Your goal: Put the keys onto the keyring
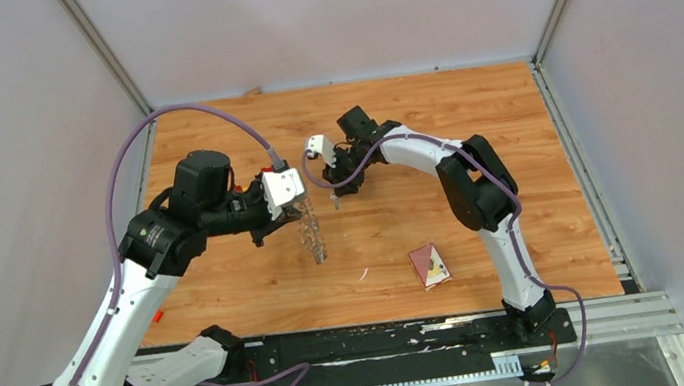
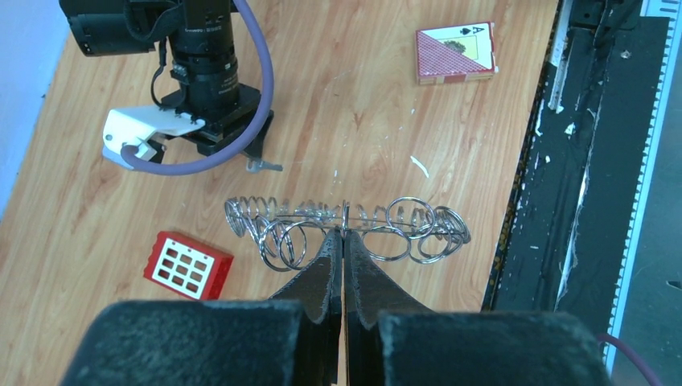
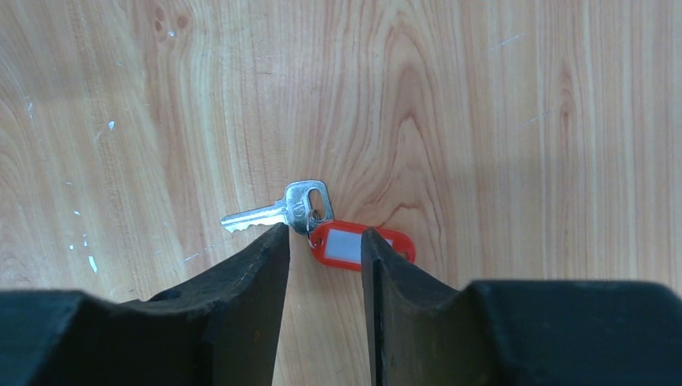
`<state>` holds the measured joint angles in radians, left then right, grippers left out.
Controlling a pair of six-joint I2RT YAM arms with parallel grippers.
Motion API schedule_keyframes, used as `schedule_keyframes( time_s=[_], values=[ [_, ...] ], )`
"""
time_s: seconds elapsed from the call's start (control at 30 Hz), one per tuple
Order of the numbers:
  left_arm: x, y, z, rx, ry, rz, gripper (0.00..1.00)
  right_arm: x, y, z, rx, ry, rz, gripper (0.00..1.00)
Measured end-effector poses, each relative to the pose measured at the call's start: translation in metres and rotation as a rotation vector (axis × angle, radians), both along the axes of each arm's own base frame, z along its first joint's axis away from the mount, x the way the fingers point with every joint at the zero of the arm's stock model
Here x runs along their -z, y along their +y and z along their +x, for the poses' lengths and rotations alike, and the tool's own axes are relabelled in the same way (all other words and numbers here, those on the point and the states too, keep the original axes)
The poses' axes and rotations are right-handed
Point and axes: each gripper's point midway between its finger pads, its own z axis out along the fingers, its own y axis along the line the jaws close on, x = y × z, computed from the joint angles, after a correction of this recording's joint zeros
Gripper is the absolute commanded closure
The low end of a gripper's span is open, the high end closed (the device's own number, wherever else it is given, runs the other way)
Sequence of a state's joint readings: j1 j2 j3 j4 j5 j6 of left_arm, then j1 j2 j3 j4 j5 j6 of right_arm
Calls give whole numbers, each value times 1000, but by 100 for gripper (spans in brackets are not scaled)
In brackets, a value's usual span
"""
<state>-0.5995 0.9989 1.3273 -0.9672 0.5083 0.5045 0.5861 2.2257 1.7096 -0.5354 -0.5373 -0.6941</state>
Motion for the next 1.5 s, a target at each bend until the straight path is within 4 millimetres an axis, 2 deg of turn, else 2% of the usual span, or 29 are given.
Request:
schedule_keyframes(
  time_s=[0.43, 0.6, 0.8, 1.1, 1.47, 1.5],
  values=[
    [1, -2, 0, 8, 3, -6, 100, 9, 0, 1, 5, 0, -21, 67],
    [1, -2, -1, 11, 3, -8, 100, 8, 1, 2, 0, -12, -27, 72],
    [0, -2, -1, 11, 1, -9, 100, 8, 1, 2, -2, -17, -29, 80],
    [4, -3, 0, 11, 6, -6, 100, 7, 1, 2, -5, -17, -25, 99],
    [4, -3, 0, 11, 5, -6, 100, 4, 1, -4, -15, -5, -16, 100],
    [4, -3, 0, 11, 5, -7, 100, 3, 0, -4, -14, -5, -17, 98]
  ],
)
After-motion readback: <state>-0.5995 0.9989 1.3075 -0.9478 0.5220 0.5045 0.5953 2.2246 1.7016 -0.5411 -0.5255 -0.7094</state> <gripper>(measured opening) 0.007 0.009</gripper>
